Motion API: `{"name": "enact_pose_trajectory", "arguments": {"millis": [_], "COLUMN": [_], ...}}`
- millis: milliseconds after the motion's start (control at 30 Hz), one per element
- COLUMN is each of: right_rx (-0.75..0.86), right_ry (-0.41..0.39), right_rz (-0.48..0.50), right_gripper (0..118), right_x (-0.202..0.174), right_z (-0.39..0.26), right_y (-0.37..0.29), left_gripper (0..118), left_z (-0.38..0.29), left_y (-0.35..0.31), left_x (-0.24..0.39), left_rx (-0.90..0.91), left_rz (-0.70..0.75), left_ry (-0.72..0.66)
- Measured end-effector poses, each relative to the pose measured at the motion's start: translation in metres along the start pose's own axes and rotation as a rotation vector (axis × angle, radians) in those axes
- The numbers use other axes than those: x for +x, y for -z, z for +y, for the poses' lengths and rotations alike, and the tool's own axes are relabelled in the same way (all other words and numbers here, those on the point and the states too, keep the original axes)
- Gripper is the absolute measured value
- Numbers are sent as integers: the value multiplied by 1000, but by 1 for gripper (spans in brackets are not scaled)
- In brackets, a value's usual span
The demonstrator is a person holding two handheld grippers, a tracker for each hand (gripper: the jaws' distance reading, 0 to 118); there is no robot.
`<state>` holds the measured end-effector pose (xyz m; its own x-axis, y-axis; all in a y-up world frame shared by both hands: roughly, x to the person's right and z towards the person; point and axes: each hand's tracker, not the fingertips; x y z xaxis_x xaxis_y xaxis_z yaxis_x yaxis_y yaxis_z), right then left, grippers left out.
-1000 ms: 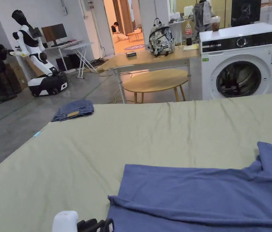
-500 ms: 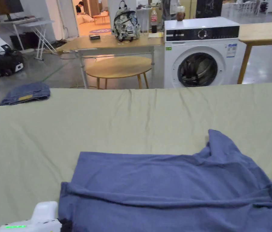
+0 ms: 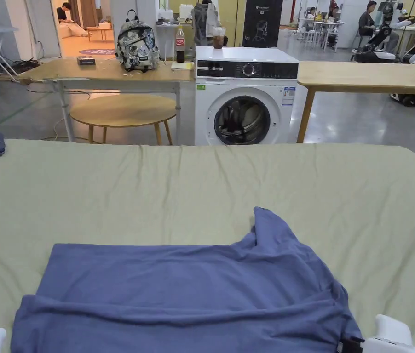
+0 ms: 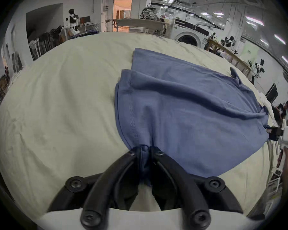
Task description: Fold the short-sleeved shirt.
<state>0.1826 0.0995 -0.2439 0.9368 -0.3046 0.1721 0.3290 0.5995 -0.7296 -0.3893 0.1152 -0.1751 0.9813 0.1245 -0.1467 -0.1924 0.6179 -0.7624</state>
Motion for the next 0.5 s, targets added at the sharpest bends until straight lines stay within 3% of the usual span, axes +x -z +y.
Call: {"name": "enact_pose_trajectory", "arguments": {"millis": [133,200,267,400,500], "right_rx": [68,79,74,100,83], "right_ry": [-36,-59,-55,-82,-53], "right_rz": [-32,-23,12,-22,-34], "right_gripper": [10,10,10,10,10], "right_x": [1,0,3,11,28], "right_z": [5,8,8,-8,-28], "right_y": [-23,-39,-55,-90,-115], "left_gripper": [5,5,5,5,5], "left_z": [-4,-3,4,-11,-37], "left_y": [-27,-52,-67,-105,-122], "left_x": [-5,-7,-22,-24,-30], "left_rx": [100,159,177,193,156], "left_rz": [-33,-61,-114,-111,-135], "left_ry": [54,6,-40,-18,-32]}}
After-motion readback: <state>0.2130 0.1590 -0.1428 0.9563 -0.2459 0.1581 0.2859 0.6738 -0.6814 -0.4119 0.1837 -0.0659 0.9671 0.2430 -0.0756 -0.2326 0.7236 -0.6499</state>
